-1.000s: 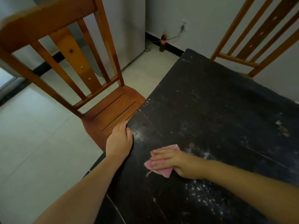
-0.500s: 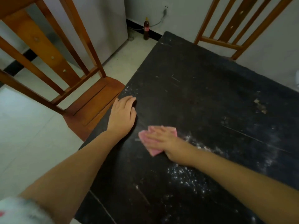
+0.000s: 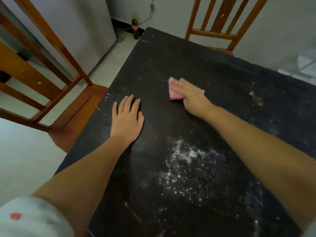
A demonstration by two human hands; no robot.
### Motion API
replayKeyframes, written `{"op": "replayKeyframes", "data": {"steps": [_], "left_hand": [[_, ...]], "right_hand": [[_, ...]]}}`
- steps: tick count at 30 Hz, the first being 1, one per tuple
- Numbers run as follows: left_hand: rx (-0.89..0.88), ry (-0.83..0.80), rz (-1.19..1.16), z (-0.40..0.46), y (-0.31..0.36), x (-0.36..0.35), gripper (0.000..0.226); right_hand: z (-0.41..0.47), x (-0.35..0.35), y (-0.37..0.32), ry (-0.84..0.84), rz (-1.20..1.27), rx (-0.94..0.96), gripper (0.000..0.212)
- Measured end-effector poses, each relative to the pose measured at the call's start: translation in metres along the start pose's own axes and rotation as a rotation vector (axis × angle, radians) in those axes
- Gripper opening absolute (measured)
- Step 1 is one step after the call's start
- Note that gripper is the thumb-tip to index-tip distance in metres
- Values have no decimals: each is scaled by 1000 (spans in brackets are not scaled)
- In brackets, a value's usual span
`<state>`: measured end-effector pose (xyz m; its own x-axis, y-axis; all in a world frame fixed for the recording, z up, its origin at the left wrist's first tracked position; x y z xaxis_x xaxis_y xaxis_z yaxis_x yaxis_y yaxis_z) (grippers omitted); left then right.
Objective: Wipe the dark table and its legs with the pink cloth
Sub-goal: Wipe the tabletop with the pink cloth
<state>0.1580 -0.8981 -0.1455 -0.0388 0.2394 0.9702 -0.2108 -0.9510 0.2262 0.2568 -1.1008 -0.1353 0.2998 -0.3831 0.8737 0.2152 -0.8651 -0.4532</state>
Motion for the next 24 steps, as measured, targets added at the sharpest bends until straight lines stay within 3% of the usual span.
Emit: {"op": "replayKeyframes", "data": {"steps": [2, 6, 8, 10, 12, 15, 17, 19, 21, 24], "left_hand": [[8, 0, -20, 0, -1, -1, 46], [17, -16, -20, -1, 3, 2, 45], [44, -22, -28, -3, 7, 4, 45], [64, -17, -65, -1, 22, 7, 44], [45, -36, -114, 5, 48, 2, 42], [15, -28, -104, 12, 78, -1, 43], [1, -4, -41, 13, 81, 3, 45], [-6, 37, -22, 15, 77, 12, 47], [-60, -9, -58, 35, 103, -9, 46], [-31, -15, -62, 32, 96, -14, 45]], "right_hand": [[-64, -25, -22, -103, 31, 136, 76], [-199, -50, -55, -425, 136, 130, 79], [-214, -39, -51, -527, 289, 102, 70], [-183, -2, -33, -496, 397, -77, 65], [-134, 42, -8, -326, 414, -206, 64], [-45, 102, 32, -51, 266, -286, 56], [-11, 105, 52, 28, 105, -321, 57], [-18, 85, 57, 22, -130, -271, 67], [-58, 71, 80, 49, -103, -284, 74], [-129, 2, 24, -260, -141, -227, 51]]}}
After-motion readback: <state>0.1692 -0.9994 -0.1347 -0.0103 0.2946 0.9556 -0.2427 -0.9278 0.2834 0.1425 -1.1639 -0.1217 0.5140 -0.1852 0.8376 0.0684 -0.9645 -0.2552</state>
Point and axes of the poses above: each hand's wrist, its own z-axis towards the middle knuckle, its own x-axis out of the back of the hand, y = z × x, the point moved 4 cm from there along z, towards the middle knuckle, and after that the axes turned 15 degrees about -x, right-handed, at the moved point
